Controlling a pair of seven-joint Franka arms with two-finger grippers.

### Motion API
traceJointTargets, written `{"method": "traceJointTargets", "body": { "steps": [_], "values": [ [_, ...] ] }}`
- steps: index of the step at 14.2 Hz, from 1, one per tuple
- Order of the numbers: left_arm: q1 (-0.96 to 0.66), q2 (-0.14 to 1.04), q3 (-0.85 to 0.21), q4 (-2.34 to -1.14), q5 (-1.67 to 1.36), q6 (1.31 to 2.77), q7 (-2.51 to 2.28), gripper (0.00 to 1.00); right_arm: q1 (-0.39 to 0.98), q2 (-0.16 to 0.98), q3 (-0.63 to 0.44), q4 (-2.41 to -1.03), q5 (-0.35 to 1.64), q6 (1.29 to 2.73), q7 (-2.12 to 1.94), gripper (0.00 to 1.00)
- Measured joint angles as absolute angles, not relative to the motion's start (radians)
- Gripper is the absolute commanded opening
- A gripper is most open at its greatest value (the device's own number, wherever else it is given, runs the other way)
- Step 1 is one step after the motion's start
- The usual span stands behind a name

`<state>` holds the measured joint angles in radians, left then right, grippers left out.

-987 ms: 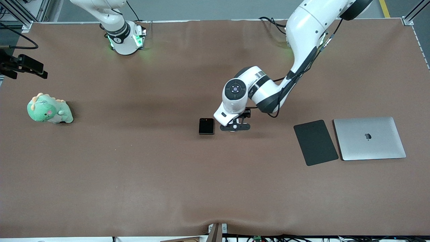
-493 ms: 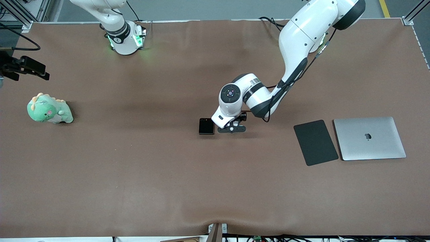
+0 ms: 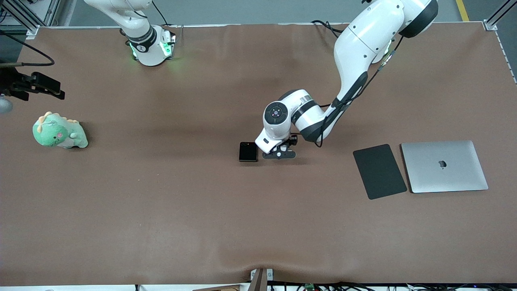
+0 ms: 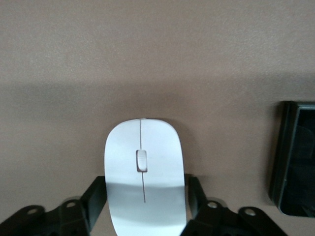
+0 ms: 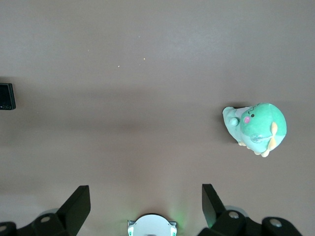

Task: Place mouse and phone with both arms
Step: 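Grasp the white mouse with the left gripper while the right gripper reaches out, then carry the mouse to the pad while the right gripper reaches the phone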

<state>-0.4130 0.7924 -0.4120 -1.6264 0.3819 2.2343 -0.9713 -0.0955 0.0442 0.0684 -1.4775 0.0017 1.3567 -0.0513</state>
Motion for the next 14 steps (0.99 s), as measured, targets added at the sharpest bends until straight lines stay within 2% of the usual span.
{"method": "traceJointTargets", "body": {
  "steps": [4,10,14],
  "values": [
    [-0.413,0.792,-0.412,-1.626,0.382,2.234,-0.972,0.4,-0.085,0.119,0.069,-1.478,0.001,1.371,-0.052,1.0],
    [-0.39,0.779,-0.409,-1.604,0.386,2.211,-0.972,0.38,-0.061,0.152,0.07,-1.476,0.001,1.437,-0.052,1.0],
    [-0.282,0.713,-0.404,-1.594,0.402,2.176,-0.866,0.38,-0.03,0.213,0.072,-1.476,0.016,1.495,-0.052,1.0]
  ]
}}
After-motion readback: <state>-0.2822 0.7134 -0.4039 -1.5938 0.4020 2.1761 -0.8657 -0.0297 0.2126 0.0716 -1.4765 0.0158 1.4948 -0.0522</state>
